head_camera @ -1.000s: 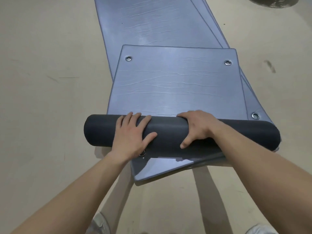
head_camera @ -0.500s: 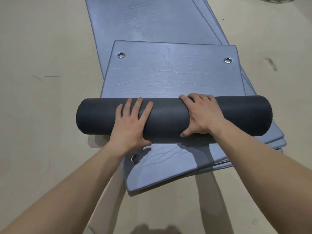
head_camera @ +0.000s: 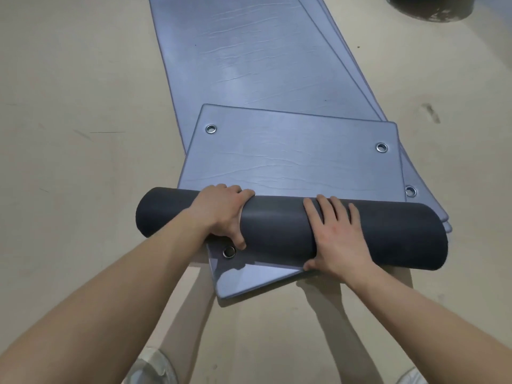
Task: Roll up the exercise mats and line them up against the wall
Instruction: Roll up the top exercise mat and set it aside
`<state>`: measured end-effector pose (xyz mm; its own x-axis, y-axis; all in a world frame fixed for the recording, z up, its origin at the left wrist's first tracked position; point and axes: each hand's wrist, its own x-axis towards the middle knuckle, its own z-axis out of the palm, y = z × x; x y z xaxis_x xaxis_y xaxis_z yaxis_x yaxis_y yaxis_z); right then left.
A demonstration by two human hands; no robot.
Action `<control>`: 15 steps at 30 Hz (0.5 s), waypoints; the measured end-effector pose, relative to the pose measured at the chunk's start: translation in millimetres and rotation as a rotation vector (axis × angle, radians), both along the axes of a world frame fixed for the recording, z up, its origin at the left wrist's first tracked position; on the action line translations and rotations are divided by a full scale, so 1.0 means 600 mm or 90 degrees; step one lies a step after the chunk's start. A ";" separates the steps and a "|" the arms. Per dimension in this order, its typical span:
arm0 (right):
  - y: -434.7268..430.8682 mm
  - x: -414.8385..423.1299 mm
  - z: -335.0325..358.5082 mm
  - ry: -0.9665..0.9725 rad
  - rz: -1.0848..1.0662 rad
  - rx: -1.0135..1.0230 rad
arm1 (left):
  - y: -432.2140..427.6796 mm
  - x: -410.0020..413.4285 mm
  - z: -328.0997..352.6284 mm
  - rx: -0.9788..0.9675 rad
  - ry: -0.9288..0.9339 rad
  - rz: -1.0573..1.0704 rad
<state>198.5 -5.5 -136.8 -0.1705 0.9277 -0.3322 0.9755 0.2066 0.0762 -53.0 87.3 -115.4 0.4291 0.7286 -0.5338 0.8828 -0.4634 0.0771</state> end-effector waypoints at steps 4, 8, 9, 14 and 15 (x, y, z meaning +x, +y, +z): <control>0.041 0.008 0.000 0.026 0.007 0.022 | -0.021 -0.012 -0.026 0.102 -0.039 0.009; 0.122 0.018 0.028 0.070 0.006 -0.100 | -0.030 -0.011 -0.059 0.264 -0.033 0.029; 0.139 0.021 0.032 0.080 0.010 -0.119 | -0.013 -0.010 -0.057 0.260 -0.045 0.030; 0.129 0.027 0.014 0.042 0.021 0.035 | 0.077 -0.003 -0.034 0.116 -0.071 0.052; 0.122 0.024 0.008 0.010 0.030 0.051 | 0.087 -0.001 -0.033 0.095 -0.068 0.056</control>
<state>212.7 67.5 -131.7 -0.2199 0.9420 -0.2536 0.9659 0.2467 0.0785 -53.5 139.8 -135.3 0.4084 0.8337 -0.3716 0.9110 -0.3979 0.1084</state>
